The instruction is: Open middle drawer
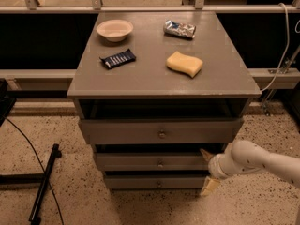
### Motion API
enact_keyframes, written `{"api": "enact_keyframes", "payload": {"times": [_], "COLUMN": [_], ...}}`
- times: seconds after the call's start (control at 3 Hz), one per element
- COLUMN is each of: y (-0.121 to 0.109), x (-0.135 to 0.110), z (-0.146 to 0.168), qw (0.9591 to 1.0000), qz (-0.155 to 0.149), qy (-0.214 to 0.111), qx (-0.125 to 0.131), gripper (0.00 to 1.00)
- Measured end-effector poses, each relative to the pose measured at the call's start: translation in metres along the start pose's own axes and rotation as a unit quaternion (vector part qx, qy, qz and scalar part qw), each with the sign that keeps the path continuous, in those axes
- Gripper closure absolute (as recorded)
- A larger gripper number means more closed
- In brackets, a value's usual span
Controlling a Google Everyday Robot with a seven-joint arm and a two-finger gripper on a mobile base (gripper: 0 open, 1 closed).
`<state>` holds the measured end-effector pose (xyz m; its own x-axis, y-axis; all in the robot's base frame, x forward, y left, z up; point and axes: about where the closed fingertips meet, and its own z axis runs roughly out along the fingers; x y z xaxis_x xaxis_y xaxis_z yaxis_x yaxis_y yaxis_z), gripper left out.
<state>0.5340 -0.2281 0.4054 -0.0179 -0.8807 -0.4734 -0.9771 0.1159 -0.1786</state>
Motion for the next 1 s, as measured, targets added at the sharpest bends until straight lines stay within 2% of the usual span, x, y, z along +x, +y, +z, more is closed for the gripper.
{"api": "enact_keyframes", "payload": {"times": [0.33, 0.67, 1.0], "y": [-0.024, -0.031, -0.032], "x": [-0.013, -0.010, -0.009], "z": [-0.007, 0.001, 0.005], "qw": [0.9995, 0.9994, 0.9994], "qz": [-0.009, -0.008, -0.010], "qy": [-0.015, -0.013, -0.012], "qx": [0.028, 0.032, 0.031], "gripper": [0.00, 0.00, 0.18]}}
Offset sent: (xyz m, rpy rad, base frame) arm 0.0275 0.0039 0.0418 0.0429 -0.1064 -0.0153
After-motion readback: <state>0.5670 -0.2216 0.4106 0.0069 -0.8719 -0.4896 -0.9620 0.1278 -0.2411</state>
